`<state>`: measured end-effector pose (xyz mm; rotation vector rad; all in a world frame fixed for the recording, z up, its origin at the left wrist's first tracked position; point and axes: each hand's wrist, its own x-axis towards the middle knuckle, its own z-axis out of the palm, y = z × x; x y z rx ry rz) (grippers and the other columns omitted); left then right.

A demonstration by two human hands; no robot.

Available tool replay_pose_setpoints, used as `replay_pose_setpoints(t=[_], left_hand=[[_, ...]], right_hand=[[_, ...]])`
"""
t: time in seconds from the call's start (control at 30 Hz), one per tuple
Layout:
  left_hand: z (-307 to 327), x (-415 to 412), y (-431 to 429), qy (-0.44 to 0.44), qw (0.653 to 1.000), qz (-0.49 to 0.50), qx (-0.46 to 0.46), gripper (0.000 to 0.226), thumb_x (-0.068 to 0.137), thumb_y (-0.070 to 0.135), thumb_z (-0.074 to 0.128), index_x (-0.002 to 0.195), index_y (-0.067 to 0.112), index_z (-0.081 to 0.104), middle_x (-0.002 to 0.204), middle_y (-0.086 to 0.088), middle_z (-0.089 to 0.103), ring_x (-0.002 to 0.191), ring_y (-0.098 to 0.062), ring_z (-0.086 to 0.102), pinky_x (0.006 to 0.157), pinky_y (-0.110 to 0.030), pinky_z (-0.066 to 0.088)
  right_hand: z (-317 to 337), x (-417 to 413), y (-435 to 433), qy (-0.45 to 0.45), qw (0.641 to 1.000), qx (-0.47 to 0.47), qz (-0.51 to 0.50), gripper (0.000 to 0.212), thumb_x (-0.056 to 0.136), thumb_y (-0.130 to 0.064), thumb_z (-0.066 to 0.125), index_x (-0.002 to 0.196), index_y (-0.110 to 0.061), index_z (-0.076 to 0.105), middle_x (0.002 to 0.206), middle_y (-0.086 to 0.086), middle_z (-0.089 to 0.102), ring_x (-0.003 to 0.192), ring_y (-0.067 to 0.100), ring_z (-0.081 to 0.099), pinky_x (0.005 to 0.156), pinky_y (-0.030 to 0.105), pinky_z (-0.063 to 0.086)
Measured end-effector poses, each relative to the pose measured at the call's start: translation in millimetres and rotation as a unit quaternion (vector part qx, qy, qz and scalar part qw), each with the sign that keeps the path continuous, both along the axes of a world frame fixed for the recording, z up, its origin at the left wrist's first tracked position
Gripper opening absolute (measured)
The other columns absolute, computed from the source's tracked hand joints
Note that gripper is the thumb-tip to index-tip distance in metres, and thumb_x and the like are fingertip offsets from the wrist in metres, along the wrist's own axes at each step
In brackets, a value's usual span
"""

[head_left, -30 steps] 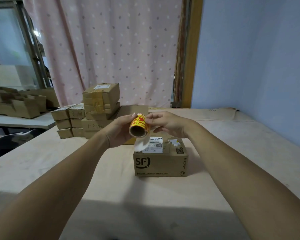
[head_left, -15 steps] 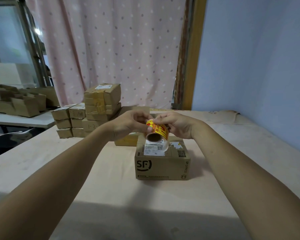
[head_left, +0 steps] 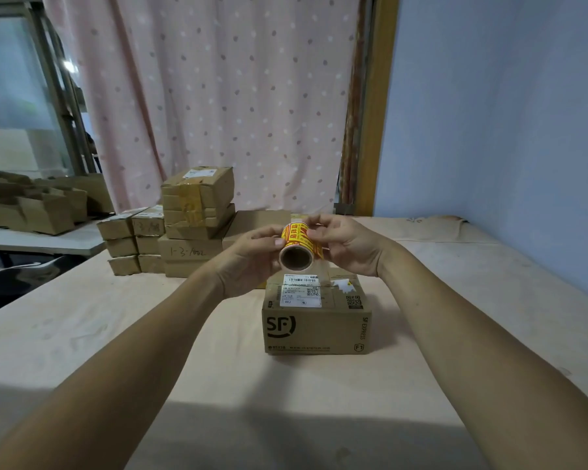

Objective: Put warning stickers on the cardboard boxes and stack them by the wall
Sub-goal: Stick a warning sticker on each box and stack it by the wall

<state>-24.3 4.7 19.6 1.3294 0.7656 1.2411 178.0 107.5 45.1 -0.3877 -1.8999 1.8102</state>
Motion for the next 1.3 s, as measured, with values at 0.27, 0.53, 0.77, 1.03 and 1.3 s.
replay_pose_setpoints(t=[0.27, 0.53, 0.77, 1.03, 1.3], left_hand=[[9, -3, -2, 0.193, 0.981, 0.008, -0.026, 0.027, 0.076, 0.037, 0.083, 0.085, 0.012, 0.074, 0.083, -0.003, 0.064, 0.080, -0.012, 0.054, 0.076, -0.028, 0.039], [-3, -11, 0, 0.176, 0.981, 0.083, -0.016, 0.013, 0.074, 0.021, 0.085, 0.080, 0.014, 0.075, 0.091, -0.008, 0.072, 0.090, -0.019, 0.060, 0.083, -0.036, 0.038], [-9, -6, 3, 0.226, 0.962, 0.154, 0.007, 0.041, 0.084, 0.010, 0.078, 0.122, 0.014, 0.064, 0.114, -0.009, 0.073, 0.107, -0.025, 0.069, 0.088, -0.037, 0.052], [-9, -2, 0, 0.187, 0.966, 0.177, 0.020, 0.026, 0.088, 0.003, 0.070, 0.112, 0.009, 0.071, 0.106, -0.009, 0.074, 0.096, -0.020, 0.068, 0.080, -0.031, 0.048], [-9, -1, -1, 0.168, 0.959, 0.225, 0.027, 0.027, 0.089, 0.003, 0.070, 0.116, 0.003, 0.067, 0.102, -0.005, 0.072, 0.084, -0.008, 0.068, 0.071, -0.021, 0.047]], right_hand=[[22, -1, -4, -0.175, 0.974, 0.140, -0.013, 0.028, 0.085, -0.012, 0.080, 0.108, -0.013, 0.065, 0.110, 0.013, 0.068, 0.104, 0.027, 0.065, 0.085, 0.035, 0.055], [9, 10, 4, -0.152, 0.976, 0.127, -0.087, 0.021, 0.095, -0.030, 0.071, 0.112, -0.017, 0.071, 0.107, 0.009, 0.070, 0.098, 0.022, 0.060, 0.084, 0.035, 0.049], [-1, 4, 0, -0.072, 0.986, 0.103, -0.107, 0.026, 0.088, -0.010, 0.077, 0.112, -0.014, 0.067, 0.107, 0.012, 0.072, 0.101, 0.025, 0.071, 0.083, 0.032, 0.060], [-3, 1, -1, -0.047, 0.979, 0.133, -0.144, 0.033, 0.086, -0.005, 0.078, 0.117, -0.009, 0.066, 0.110, 0.008, 0.073, 0.105, 0.025, 0.071, 0.078, 0.029, 0.059], [-9, -9, 4, -0.087, 0.901, 0.297, -0.305, 0.031, 0.088, -0.024, 0.079, 0.113, -0.021, 0.062, 0.118, -0.001, 0.060, 0.107, 0.016, 0.060, 0.078, 0.024, 0.053]])
